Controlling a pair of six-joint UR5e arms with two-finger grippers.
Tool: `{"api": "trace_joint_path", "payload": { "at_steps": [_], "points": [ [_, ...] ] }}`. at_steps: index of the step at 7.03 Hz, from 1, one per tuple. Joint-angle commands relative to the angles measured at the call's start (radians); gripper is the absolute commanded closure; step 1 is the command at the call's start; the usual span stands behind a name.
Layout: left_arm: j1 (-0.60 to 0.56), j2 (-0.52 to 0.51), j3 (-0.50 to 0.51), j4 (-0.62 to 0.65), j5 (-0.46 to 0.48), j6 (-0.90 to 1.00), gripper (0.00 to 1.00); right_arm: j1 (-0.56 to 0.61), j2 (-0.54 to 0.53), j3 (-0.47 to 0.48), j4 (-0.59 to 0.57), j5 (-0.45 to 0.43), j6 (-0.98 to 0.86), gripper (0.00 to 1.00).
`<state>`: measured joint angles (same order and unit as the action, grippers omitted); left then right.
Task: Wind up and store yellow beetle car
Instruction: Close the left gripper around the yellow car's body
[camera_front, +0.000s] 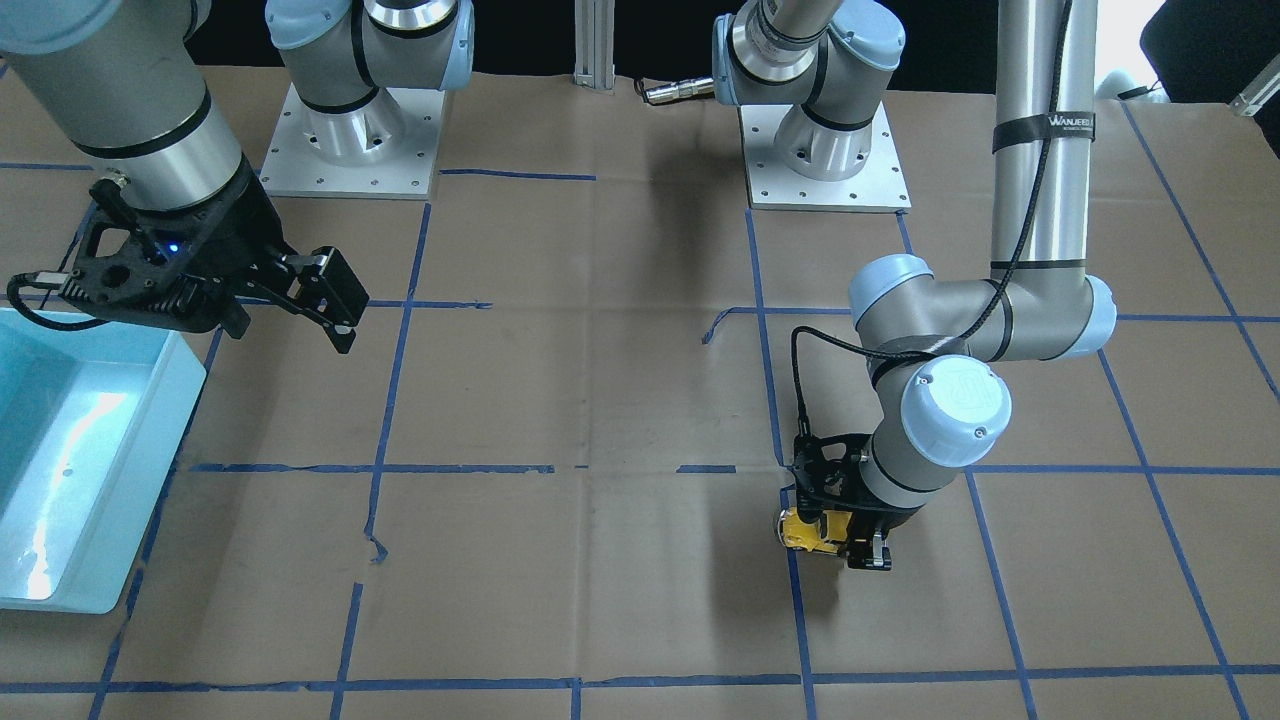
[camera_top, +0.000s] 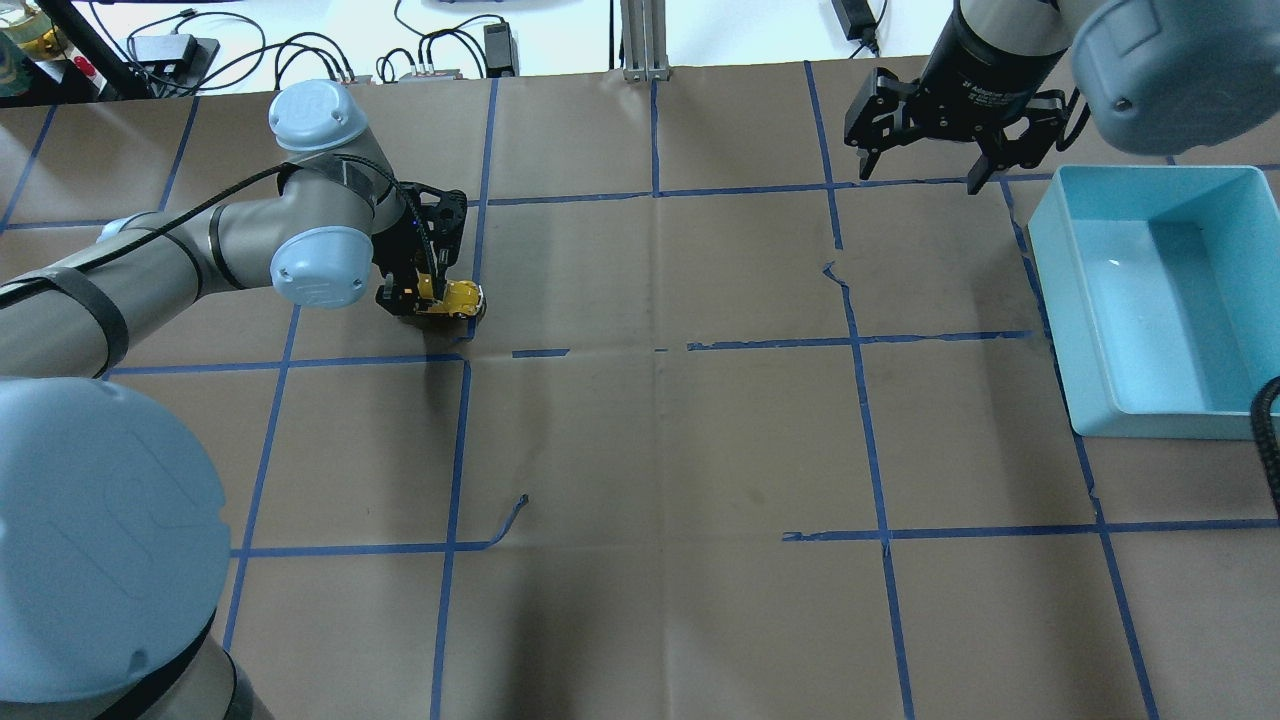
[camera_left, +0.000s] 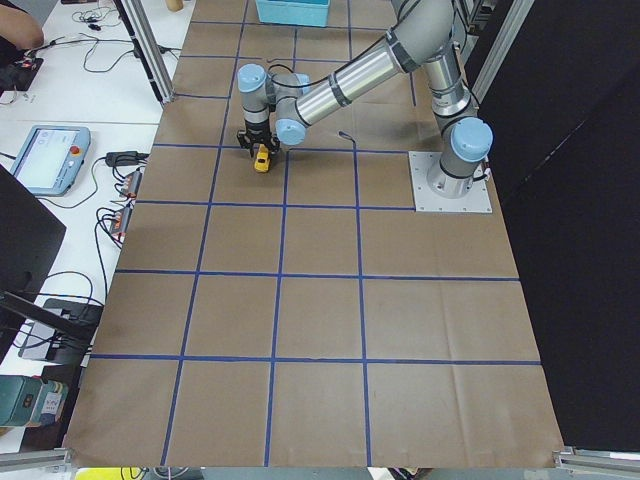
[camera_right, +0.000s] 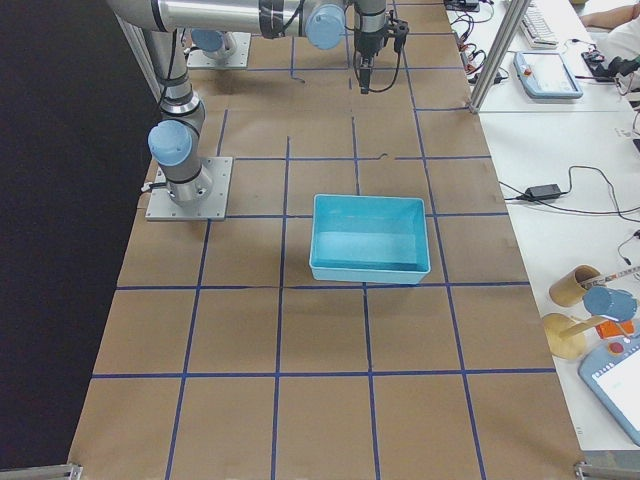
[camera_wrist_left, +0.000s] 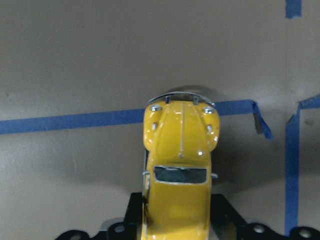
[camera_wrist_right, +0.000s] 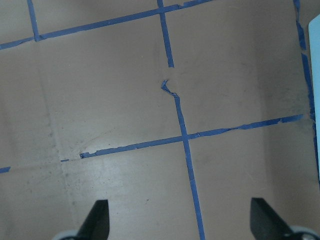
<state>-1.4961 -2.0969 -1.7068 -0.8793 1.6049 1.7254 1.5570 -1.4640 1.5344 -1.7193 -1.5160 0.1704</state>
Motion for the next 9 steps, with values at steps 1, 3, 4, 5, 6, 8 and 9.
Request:
{"api": "trace_joint_path", "payload": {
  "at_steps": [1,3,4,5,6,8,9],
  "points": [
    [-0.003,0.027,-0.008,0.0,0.001,-0.003,0.91,0.0,0.004,-0.002,0.0,0.005,0.003,0.0],
    [-0.007,0.064,-0.007,-0.015,-0.014,-0.009,1.0,-0.001,0.004,0.001,0.0,0.005,0.003,0.0],
    [-0.015,0.069,-0.014,-0.041,-0.061,-0.029,1.0,-0.002,0.004,0.001,0.001,0.005,0.003,0.0],
    [-0.018,0.057,-0.005,-0.081,-0.095,-0.056,1.0,-0.002,0.004,0.001,0.001,0.004,0.003,0.0],
    [-0.015,0.066,-0.011,-0.089,-0.146,-0.047,1.0,-0.002,0.005,0.001,0.003,-0.006,0.001,0.0],
    [-0.006,0.058,-0.014,-0.089,-0.2,-0.033,1.0,-0.002,0.002,-0.002,0.041,-0.012,0.0,0.0],
    [-0.001,0.051,-0.016,-0.09,-0.191,-0.033,1.0,-0.002,-0.002,-0.019,0.096,-0.012,0.0,0.0]
  ]
}}
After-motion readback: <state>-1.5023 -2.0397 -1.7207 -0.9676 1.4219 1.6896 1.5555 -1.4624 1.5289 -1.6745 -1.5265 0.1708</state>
